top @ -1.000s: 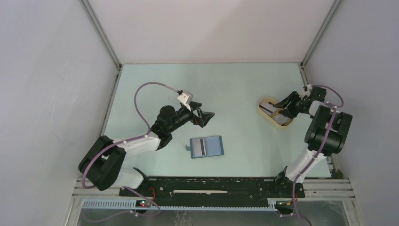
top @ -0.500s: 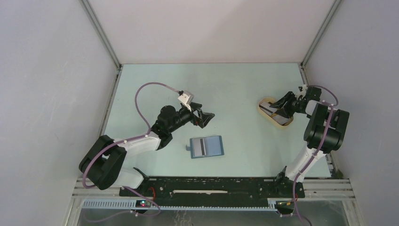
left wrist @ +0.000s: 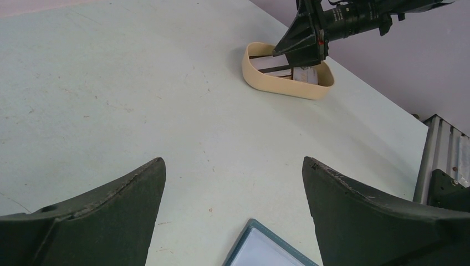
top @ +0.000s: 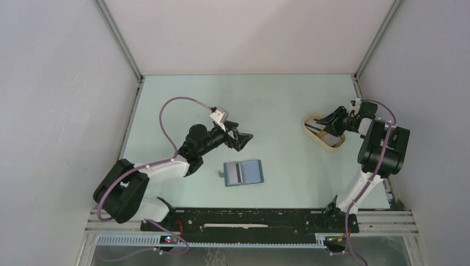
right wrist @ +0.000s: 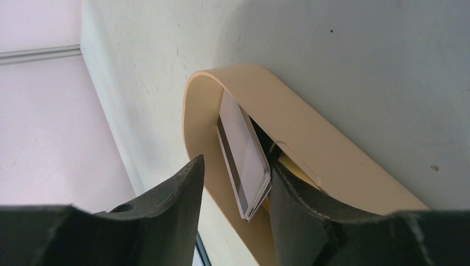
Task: Put the credit cards into the card holder
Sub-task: Pick up the credit card from the storage box.
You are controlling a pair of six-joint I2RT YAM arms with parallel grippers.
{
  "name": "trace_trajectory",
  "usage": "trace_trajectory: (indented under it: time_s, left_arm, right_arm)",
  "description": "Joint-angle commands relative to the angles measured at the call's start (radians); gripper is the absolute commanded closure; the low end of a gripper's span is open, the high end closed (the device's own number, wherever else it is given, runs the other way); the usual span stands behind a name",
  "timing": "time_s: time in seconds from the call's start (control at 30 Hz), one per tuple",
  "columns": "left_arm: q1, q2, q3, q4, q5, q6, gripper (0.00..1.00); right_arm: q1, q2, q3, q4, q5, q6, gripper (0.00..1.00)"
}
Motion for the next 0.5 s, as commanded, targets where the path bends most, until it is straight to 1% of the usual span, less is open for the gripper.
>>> trace_trajectory:
  time_s: [0.0, 0.13, 0.23, 0.4, 0.47]
  left_arm:
    - [0.002, 0.004, 0.056, 0.020, 0.011, -0.003, 0.03]
    - [0.003, 0.004, 0.056, 0.020, 0.011, -0.003, 0.03]
    - [0.002, 0.004, 0.056, 0.020, 0.014, -0.002, 0.03]
    - [0.003, 0.007, 0.056, 0.021, 0.014, -0.003, 0.03]
    - [0.002, 0.007, 0.058, 0.020, 0.016, -0.004, 0.03]
  right_arm:
    - [0.011, 0.008, 0.014, 0.070, -0.050, 0.041, 0.47]
    - [0.012, 0.019, 0.015, 0.086, -0.068, 0.059, 0.49]
    - [0.012, 0.037, 0.015, 0.099, -0.074, 0.077, 0.54]
    - [0.013, 0.051, 0.015, 0.114, -0.096, 0.094, 0.54]
    - [0.014, 0.055, 0.015, 0.155, -0.111, 0.104, 0.52]
